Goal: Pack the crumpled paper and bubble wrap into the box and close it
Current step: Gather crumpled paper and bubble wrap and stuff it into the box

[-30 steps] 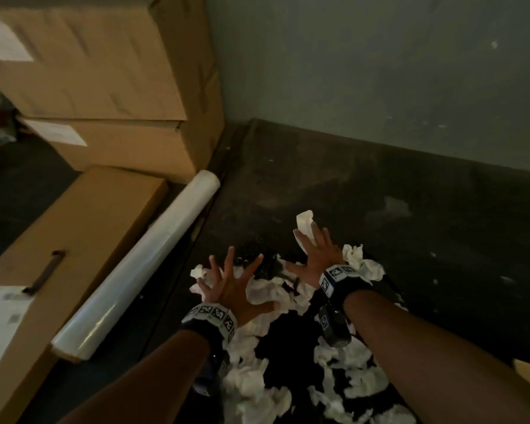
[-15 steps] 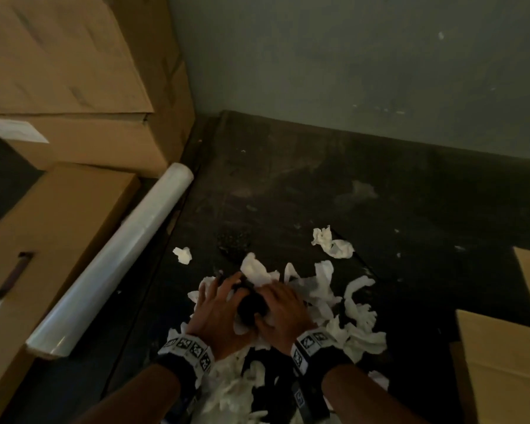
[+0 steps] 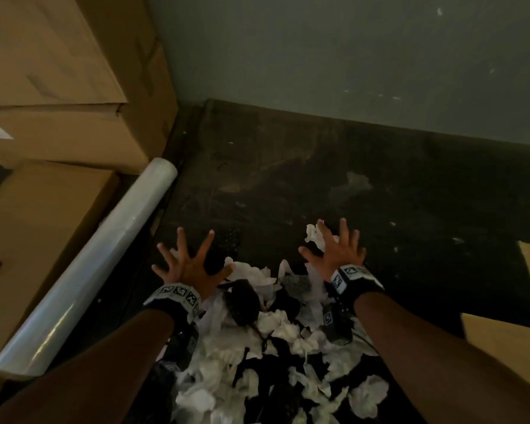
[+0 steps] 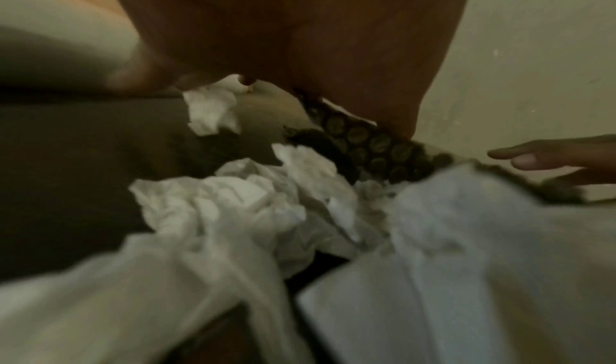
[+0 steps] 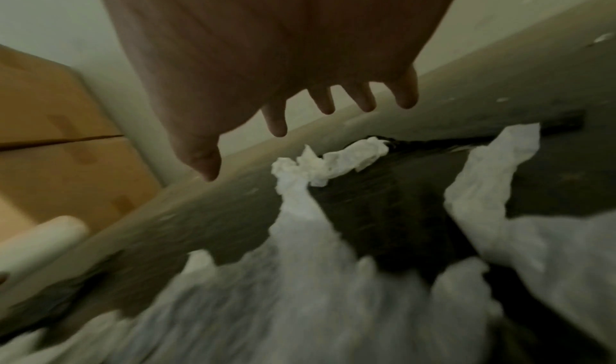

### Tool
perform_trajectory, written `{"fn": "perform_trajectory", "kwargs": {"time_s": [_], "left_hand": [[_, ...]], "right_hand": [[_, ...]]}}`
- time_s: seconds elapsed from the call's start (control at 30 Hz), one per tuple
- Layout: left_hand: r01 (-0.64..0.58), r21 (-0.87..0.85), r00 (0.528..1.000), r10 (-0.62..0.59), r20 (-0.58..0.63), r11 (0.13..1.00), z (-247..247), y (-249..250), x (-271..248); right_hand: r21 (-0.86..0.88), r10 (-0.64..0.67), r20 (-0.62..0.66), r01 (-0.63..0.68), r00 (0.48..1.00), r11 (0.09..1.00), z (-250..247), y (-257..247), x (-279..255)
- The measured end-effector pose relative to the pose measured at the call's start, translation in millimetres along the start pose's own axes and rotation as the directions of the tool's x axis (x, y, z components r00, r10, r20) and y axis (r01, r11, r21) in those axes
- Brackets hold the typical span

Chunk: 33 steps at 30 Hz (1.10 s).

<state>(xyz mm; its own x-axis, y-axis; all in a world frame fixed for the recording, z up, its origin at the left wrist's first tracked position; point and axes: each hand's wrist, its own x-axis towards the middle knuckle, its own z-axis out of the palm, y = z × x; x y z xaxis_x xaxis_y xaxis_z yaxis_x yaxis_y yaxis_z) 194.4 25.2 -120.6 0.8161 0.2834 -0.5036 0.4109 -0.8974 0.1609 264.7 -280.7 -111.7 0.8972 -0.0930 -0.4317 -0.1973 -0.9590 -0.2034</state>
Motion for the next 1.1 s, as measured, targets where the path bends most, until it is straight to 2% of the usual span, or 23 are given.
{"fn": "perform_trajectory", "kwargs": {"time_s": [0.07,0.13,0.27,0.4,0.57,0.7,0.83,0.97,1.03,1.1], "left_hand": [[-0.082,0.024,0.996,0.081,0.036,0.996,2.0,6.8,10.1],[-0.200,0.055,0.977,0.195,0.084,0.978,2.6,18.8,17.1],[-0.404,0.102,0.906,0.381,0.186,0.909,9.0,51.8,23.7],[-0.521,0.062,0.844,0.504,0.185,0.851,31.0,68.2,5.3],[-0.546,-0.093,0.820,0.554,0.147,0.833,40.8,56.1,-46.1],[-0.602,0.018,0.795,0.597,0.108,0.799,37.5,26.5,-94.0],[-0.583,0.012,0.812,0.583,-0.001,0.812,34.4,-8.5,-138.5],[-0.494,-0.047,0.869,0.493,-0.036,0.868,35.5,-50.9,-177.9],[-0.464,-0.035,0.886,0.464,0.012,0.885,37.5,-70.8,-194.0],[-0.466,0.029,0.883,0.463,0.085,0.884,41.6,-84.2,-206.7]], "right_hand": [[0.009,0.033,0.044,-0.034,0.998,0.999,3.8,7.5,15.7],[0.018,0.005,0.102,-0.007,0.995,1.000,10.5,8.4,22.9],[0.031,-0.192,0.130,0.189,0.973,0.981,28.6,-5.8,13.2],[0.049,-0.340,0.179,0.337,0.923,0.940,47.9,-22.8,-19.7],[0.032,-0.397,0.168,0.398,0.902,0.917,58.2,-25.5,-84.3],[0.030,-0.459,0.168,0.460,0.873,0.887,67.2,-15.6,-138.2],[0.061,-0.498,0.065,0.494,0.865,0.867,64.1,-5.0,-182.9],[0.108,-0.466,-0.047,0.469,0.883,0.877,64.0,11.0,-217.5],[0.117,-0.414,-0.006,0.411,0.910,0.904,64.5,18.5,-231.8],[0.077,-0.381,0.064,0.376,0.922,0.923,63.6,24.1,-243.4]]}}
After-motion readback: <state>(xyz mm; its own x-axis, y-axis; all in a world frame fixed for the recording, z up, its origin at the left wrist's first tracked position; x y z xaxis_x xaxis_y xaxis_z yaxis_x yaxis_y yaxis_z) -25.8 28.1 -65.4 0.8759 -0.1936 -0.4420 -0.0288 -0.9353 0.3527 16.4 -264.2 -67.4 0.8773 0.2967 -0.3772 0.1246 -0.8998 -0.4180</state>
